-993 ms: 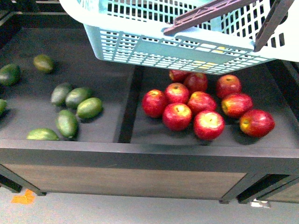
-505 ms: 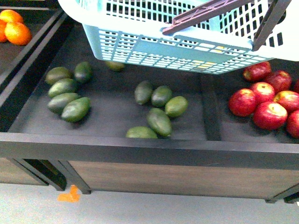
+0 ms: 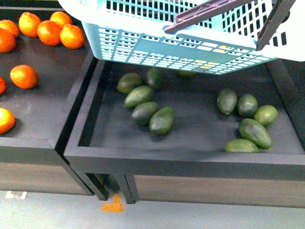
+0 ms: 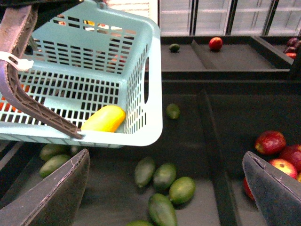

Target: Pick mango and avocado into basket

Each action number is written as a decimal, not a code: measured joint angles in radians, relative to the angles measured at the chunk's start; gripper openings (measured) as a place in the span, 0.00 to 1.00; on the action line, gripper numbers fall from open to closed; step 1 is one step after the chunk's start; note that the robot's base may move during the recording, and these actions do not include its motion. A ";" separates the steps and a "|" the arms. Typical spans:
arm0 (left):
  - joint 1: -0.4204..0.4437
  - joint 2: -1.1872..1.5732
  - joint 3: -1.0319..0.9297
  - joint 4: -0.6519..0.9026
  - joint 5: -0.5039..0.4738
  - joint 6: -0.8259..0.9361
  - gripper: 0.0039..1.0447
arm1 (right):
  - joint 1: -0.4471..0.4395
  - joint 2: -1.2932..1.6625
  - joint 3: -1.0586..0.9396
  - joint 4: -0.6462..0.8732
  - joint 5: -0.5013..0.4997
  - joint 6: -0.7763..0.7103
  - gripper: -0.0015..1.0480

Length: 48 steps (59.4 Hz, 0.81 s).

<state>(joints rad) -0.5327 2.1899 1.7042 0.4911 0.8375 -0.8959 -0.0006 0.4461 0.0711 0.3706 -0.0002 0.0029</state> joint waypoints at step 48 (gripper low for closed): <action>-0.006 0.000 0.000 0.000 0.016 -0.008 0.05 | -0.227 0.300 0.196 -0.410 -0.317 0.092 0.92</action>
<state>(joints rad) -0.5388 2.1899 1.7042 0.4911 0.8532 -0.9039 -0.2276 0.7460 0.2676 -0.0395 -0.3176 0.0948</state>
